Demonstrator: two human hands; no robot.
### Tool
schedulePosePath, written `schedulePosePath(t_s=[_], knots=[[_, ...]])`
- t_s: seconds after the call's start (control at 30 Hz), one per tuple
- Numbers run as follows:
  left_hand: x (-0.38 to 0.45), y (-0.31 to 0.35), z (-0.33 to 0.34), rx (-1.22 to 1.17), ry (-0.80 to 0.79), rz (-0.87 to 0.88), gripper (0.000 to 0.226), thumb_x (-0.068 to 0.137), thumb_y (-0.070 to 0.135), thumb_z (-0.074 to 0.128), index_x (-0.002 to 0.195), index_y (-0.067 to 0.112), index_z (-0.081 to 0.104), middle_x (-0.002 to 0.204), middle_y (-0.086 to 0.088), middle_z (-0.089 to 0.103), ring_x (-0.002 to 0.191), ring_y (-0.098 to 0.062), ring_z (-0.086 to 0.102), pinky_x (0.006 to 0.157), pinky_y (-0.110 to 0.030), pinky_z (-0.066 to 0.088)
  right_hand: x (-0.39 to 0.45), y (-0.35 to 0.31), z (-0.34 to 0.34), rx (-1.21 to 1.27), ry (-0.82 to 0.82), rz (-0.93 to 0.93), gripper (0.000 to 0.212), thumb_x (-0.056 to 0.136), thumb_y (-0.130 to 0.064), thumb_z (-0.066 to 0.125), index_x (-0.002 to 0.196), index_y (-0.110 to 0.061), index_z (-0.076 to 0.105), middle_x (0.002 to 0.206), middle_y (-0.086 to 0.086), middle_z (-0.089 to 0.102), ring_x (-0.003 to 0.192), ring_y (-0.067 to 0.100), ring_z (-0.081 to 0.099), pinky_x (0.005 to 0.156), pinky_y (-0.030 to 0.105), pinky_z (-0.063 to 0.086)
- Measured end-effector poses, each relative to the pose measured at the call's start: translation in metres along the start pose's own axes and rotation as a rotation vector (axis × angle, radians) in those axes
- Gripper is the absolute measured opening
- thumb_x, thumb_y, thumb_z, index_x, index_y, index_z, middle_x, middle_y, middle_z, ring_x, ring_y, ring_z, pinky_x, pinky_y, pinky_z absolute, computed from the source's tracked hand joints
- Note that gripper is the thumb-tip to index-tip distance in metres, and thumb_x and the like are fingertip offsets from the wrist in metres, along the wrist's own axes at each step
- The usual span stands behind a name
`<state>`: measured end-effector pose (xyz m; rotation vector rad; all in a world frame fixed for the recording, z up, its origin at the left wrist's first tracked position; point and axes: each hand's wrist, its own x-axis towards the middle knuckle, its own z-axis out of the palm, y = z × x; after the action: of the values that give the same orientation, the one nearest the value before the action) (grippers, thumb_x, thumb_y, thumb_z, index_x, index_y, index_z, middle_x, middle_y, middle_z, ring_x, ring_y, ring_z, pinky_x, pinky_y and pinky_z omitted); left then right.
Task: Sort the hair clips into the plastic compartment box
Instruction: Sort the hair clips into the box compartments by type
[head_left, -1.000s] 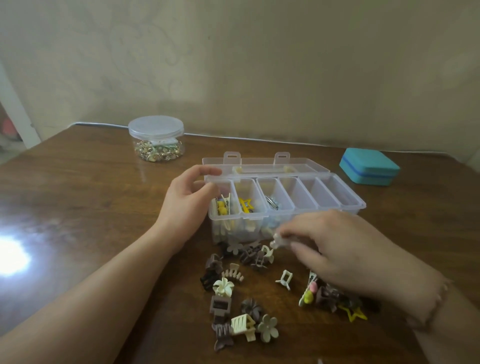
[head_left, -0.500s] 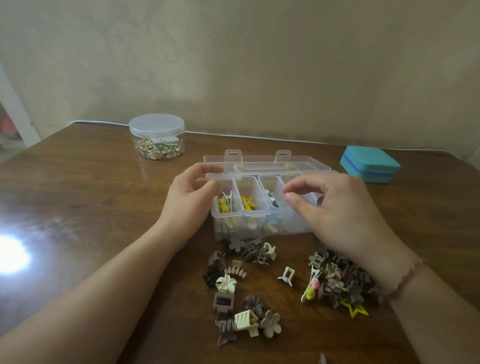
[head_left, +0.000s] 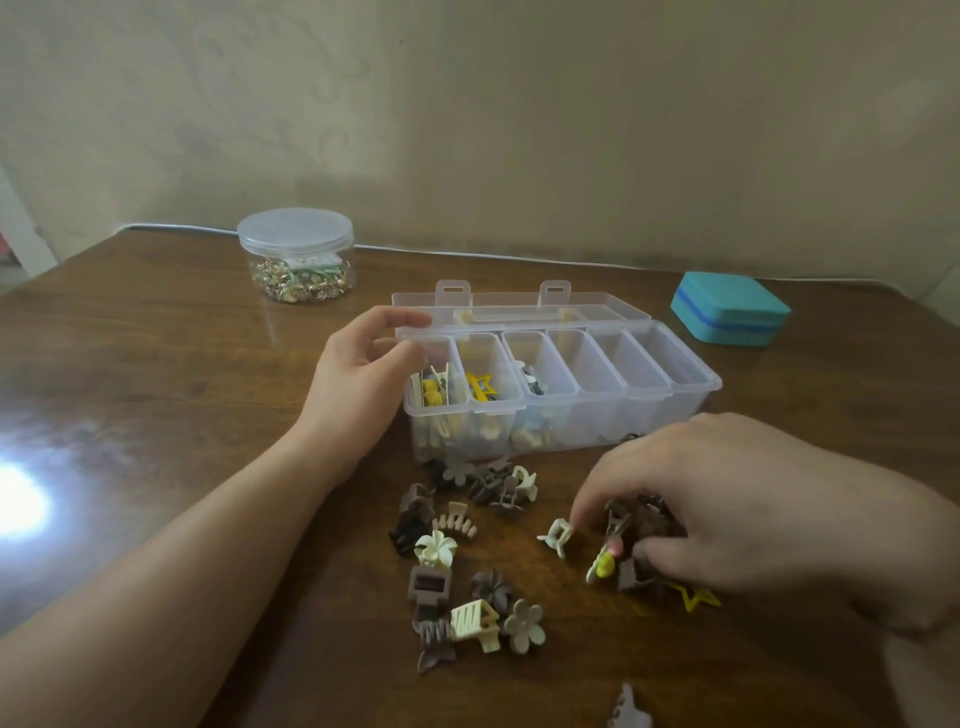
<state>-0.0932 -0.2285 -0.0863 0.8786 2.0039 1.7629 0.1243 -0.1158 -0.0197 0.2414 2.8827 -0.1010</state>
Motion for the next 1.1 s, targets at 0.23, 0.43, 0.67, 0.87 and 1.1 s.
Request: schedulePosePath(t_s=[0.23,0.43,0.67,0.87,1.1], knots=[[0.0,-0.001,-0.001,-0.007,-0.004,0.003,0.032,0.087,0.007,0.054,0.11,0.026,0.066,0.09,0.001,0.078,0.092,-0.008,0.069,0.073,-0.023,0.046,0.007,0.003,0.005,0.052,-0.006,-0.04,0.025,0.087,-0.038,0.064,0.106,-0.049,0.053,0.097,-0.03,0.058,0.09,-0.006,0.053,0.077,0.021,0.049],[0.0,0.0,-0.003,-0.007,-0.014,0.004,0.032,0.088,0.007,0.053,0.111,0.026,0.065,0.089,0.0,0.078,0.09,-0.01,0.069,0.075,-0.027,0.049,0.016,0.0,-0.008,0.856,0.447,-0.165,0.011,0.077,-0.027,0.075,0.082,-0.021,0.068,0.084,0.007,0.069,0.065,0.029,0.057,0.055,0.041,0.047],[-0.001,0.0,-0.002,-0.004,-0.02,0.0,0.033,0.087,0.008,0.054,0.111,0.027,0.064,0.09,0.003,0.077,0.09,-0.006,0.069,0.072,-0.023,0.046,0.075,-0.016,0.017,0.534,0.837,0.199,0.018,0.082,-0.049,0.062,0.075,-0.033,0.065,0.075,-0.02,0.063,0.076,-0.002,0.054,0.065,0.024,0.043],[0.0,-0.001,-0.001,0.005,-0.006,0.01,0.033,0.087,0.008,0.054,0.11,0.028,0.065,0.086,0.005,0.077,0.082,0.002,0.068,0.07,-0.021,0.046,0.042,-0.001,0.004,0.581,0.922,0.135,0.012,0.085,-0.037,0.061,0.08,-0.03,0.069,0.075,-0.012,0.067,0.071,0.009,0.06,0.06,0.018,0.049],[0.001,-0.002,0.0,0.005,0.016,0.003,0.032,0.086,0.007,0.055,0.108,0.027,0.067,0.086,0.003,0.077,0.085,-0.004,0.069,0.076,-0.028,0.051,-0.005,0.048,-0.011,0.45,0.416,0.132,0.018,0.078,-0.02,0.077,0.078,-0.037,0.07,0.075,-0.023,0.067,0.063,0.002,0.057,0.055,0.011,0.045]])
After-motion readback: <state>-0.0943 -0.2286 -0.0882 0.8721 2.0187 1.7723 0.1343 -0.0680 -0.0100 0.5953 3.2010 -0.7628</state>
